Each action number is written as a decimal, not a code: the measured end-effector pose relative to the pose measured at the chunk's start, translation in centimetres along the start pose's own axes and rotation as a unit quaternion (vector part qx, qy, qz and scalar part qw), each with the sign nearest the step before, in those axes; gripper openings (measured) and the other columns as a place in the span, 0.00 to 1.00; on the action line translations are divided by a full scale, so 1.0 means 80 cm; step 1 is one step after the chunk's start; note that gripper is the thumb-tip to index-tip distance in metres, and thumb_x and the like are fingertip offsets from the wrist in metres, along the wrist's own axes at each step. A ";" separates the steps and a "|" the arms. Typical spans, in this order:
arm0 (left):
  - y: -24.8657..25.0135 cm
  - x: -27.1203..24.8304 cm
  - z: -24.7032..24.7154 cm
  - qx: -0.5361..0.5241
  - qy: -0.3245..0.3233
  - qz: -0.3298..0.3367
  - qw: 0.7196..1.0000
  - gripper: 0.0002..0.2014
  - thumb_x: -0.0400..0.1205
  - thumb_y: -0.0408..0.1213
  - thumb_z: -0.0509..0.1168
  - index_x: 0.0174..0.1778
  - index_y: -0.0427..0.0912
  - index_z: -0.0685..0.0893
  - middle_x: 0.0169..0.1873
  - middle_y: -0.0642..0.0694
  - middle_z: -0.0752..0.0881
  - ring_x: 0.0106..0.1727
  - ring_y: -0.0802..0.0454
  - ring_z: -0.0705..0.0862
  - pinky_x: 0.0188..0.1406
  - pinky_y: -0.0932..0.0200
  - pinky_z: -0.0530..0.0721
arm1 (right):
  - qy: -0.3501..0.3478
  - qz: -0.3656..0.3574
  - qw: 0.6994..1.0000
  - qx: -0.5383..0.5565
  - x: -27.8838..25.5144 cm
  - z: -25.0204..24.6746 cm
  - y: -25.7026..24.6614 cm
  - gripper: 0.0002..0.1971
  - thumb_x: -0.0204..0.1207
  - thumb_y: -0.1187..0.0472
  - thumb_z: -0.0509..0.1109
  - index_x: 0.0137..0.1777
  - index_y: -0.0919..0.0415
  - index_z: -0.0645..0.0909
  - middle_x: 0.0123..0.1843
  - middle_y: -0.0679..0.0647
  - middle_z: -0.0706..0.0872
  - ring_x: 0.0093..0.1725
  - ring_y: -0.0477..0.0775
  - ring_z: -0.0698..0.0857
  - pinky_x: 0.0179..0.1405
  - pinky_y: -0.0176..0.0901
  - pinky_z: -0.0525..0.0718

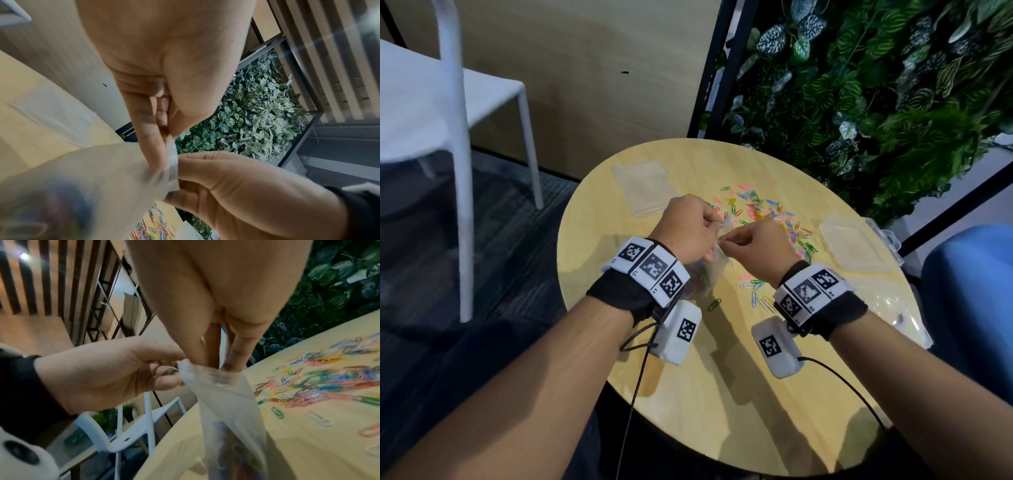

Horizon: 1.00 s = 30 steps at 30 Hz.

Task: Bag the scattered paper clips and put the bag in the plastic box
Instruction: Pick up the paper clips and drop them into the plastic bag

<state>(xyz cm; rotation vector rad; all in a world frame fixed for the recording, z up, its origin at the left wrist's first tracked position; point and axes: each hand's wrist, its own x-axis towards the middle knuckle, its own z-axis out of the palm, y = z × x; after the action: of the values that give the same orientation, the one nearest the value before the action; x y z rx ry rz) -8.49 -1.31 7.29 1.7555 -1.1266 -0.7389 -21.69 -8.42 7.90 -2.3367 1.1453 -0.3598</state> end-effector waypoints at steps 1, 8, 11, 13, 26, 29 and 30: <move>0.000 0.000 0.001 0.000 0.000 -0.004 1.000 0.09 0.86 0.31 0.65 0.54 0.36 0.91 0.28 0.41 0.90 0.26 0.47 0.92 0.37 0.51 0.94 | -0.016 -0.023 0.999 -0.020 0.000 0.001 -0.001 0.09 0.78 0.60 0.70 0.45 0.60 0.92 0.30 0.50 0.85 0.23 0.41 0.75 0.26 0.34 0.72; -0.005 0.009 -0.020 -0.010 0.071 -0.056 0.996 0.08 0.85 0.31 0.66 0.51 0.37 0.91 0.33 0.39 0.91 0.26 0.46 0.92 0.36 0.49 0.94 | 0.042 -0.085 0.972 0.216 -0.029 -0.020 0.029 0.16 0.80 0.76 0.60 0.56 0.65 0.88 0.54 0.58 0.90 0.51 0.52 0.90 0.55 0.48 0.89; -0.009 0.013 -0.036 0.003 0.093 -0.064 0.994 0.09 0.85 0.31 0.65 0.48 0.38 0.91 0.32 0.40 0.91 0.25 0.48 0.91 0.37 0.51 0.94 | -0.059 -0.205 0.977 -0.028 -0.058 0.001 0.063 0.17 0.83 0.64 0.62 0.68 0.53 0.83 0.74 0.49 0.80 0.73 0.47 0.78 0.75 0.45 0.74; -0.009 0.013 -0.039 0.002 0.092 -0.068 0.994 0.09 0.85 0.31 0.66 0.47 0.38 0.91 0.31 0.40 0.91 0.24 0.47 0.91 0.37 0.51 0.94 | -0.181 -0.287 0.922 -0.187 -0.082 0.026 0.081 0.24 0.85 0.49 0.57 0.80 0.54 0.69 0.84 0.53 0.64 0.82 0.55 0.64 0.82 0.46 0.59; -0.013 0.011 -0.035 0.013 0.050 -0.076 0.996 0.07 0.85 0.31 0.67 0.50 0.38 0.91 0.31 0.38 0.91 0.28 0.44 0.92 0.35 0.49 0.94 | -0.234 -0.116 0.878 -0.402 -0.018 0.007 0.194 0.30 0.82 0.36 0.34 0.82 0.38 0.29 0.84 0.41 0.29 0.84 0.59 0.35 0.81 0.70 0.50; -0.014 0.013 -0.036 0.015 0.046 -0.077 0.996 0.06 0.84 0.32 0.67 0.48 0.39 0.91 0.31 0.38 0.91 0.29 0.43 0.92 0.35 0.48 0.94 | -0.235 -0.098 0.890 -0.377 -0.002 0.001 0.199 0.31 0.80 0.35 0.30 0.83 0.38 0.36 0.87 0.45 0.40 0.85 0.63 0.46 0.81 0.67 0.58; -0.015 0.014 -0.036 0.014 0.045 -0.077 0.996 0.06 0.84 0.32 0.67 0.49 0.39 0.91 0.30 0.38 0.91 0.29 0.42 0.92 0.35 0.47 0.94 | -0.219 -0.100 0.900 -0.364 0.001 0.000 0.196 0.32 0.80 0.36 0.31 0.84 0.40 0.43 0.87 0.48 0.47 0.85 0.64 0.54 0.80 0.65 0.62</move>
<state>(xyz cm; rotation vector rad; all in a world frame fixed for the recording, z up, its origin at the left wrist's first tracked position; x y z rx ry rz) -5.19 -1.04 7.43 1.8968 -0.9533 -0.7319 -31.94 -16.55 -0.74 -2.9553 0.9023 0.6206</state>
